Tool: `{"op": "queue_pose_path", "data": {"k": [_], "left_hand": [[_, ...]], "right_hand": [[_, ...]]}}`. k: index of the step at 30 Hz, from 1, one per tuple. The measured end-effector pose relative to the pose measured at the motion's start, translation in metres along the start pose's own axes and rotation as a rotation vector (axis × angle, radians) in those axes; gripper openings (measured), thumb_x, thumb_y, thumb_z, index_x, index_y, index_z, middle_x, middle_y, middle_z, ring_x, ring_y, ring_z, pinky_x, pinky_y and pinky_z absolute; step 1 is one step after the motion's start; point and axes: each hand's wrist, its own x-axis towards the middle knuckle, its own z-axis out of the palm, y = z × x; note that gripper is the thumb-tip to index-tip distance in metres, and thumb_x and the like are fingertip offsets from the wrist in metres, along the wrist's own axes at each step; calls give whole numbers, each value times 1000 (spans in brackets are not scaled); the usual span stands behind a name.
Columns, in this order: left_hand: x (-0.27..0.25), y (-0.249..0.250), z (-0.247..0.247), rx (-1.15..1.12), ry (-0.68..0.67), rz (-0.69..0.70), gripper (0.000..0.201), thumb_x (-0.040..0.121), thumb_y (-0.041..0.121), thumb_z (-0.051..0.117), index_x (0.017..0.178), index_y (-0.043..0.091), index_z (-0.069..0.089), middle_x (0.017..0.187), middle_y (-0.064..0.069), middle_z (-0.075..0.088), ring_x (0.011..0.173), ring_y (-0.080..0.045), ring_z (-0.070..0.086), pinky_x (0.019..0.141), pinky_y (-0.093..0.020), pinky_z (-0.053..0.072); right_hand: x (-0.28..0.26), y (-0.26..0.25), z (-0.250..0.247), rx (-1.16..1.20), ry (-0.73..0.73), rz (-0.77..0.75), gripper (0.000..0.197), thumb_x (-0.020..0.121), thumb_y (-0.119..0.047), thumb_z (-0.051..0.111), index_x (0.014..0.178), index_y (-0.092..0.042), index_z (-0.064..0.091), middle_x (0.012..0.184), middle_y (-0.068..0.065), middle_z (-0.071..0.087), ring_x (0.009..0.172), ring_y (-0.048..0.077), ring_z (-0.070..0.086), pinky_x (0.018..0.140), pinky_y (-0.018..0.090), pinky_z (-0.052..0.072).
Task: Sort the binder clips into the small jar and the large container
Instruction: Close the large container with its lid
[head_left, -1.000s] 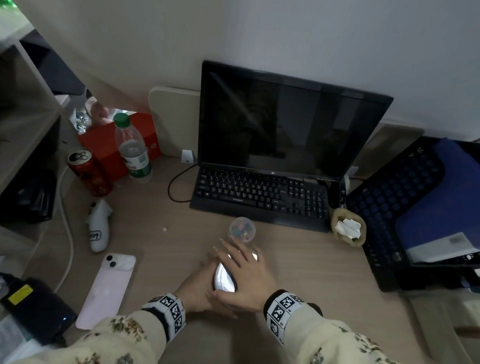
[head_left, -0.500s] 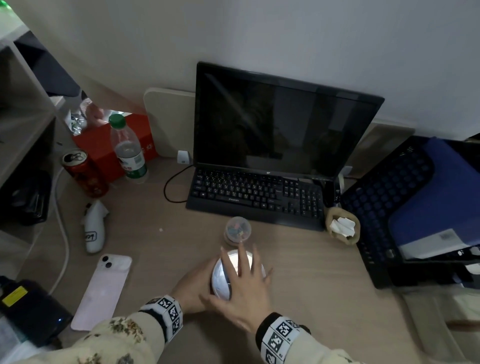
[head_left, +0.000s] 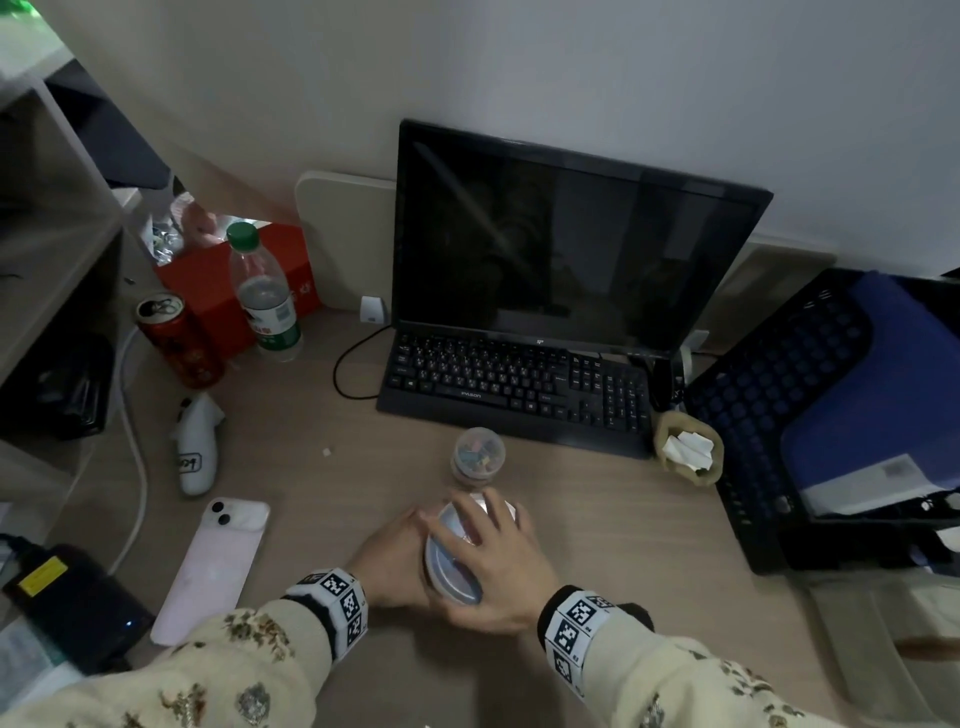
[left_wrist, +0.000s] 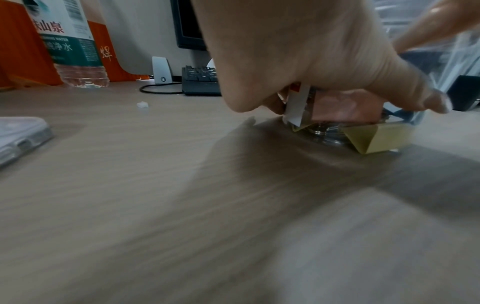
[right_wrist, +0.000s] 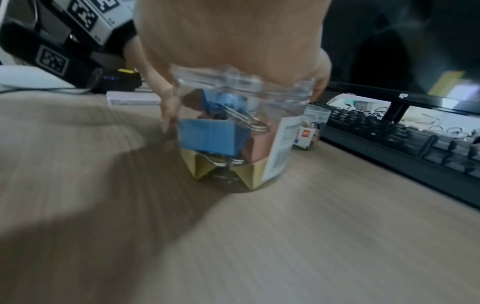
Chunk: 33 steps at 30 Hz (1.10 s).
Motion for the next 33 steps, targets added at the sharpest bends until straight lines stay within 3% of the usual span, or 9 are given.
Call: {"op": "queue_pose_path", "data": {"k": [2,5,9,14,17,19,25,28,33], "left_hand": [[-2,2,-1,-14,13,22,85,52,62,85,123,51,40,126,20,53,115,0,54,100,-28,47],[-2,-3,1,-1,7,28,104,47,73,83,135,46,35,135,20,45,124,-2,47,105,-32,43],[-2,-7,3,6,7,23,108,46,71,84,136,47,30,136,22,43,124,0,47,105,-32,44],[1,1,1,-7,-1,26,74,65,51,80,130,41,45,123,17,60,111,0,59,93,-33,52],[0,7,-1,25,35,33,61,71,47,74,126,36,51,120,12,62,108,-1,59,93,-33,51],[0,7,-2,18,31,31,58,72,44,74,124,33,53,118,10,64,106,-2,60,92,-33,52],[-2,11,-3,-100,-33,18,74,62,44,87,127,32,53,120,13,65,110,-6,63,92,-37,53],[-5,20,-5,-155,-24,69,71,60,39,92,122,28,58,116,9,68,107,-9,66,89,-38,54],[-6,25,-5,-196,-19,82,72,57,39,94,120,29,59,114,13,68,106,-6,65,89,-35,54]], "right_hand": [[1,9,-3,-28,-27,-96,93,76,-65,53,151,-41,4,154,7,20,137,40,22,102,58,29],[2,16,-6,-33,-21,-186,92,77,-64,55,150,-45,2,158,4,13,140,38,19,105,57,27],[2,13,-5,-42,-2,-159,91,77,-67,52,151,-44,3,160,6,12,141,37,20,104,54,28],[0,-10,6,74,40,130,87,77,-71,44,150,-41,8,161,7,6,144,36,11,102,61,28],[1,-28,9,96,85,337,83,76,-73,40,149,-38,20,159,8,17,142,36,18,98,61,32],[2,-32,9,91,99,372,84,75,-75,38,149,-39,20,159,7,18,144,36,15,99,62,31],[-5,-11,-5,146,-60,185,104,71,-80,49,148,-45,-10,160,7,-15,145,34,-17,108,71,1],[-4,14,-10,-34,-117,12,115,65,-76,61,149,-44,-11,160,14,-9,146,34,-11,103,73,-14],[1,20,-11,-28,-121,-35,119,63,-74,66,149,-44,-10,158,17,0,146,31,-9,105,72,-11]]}}
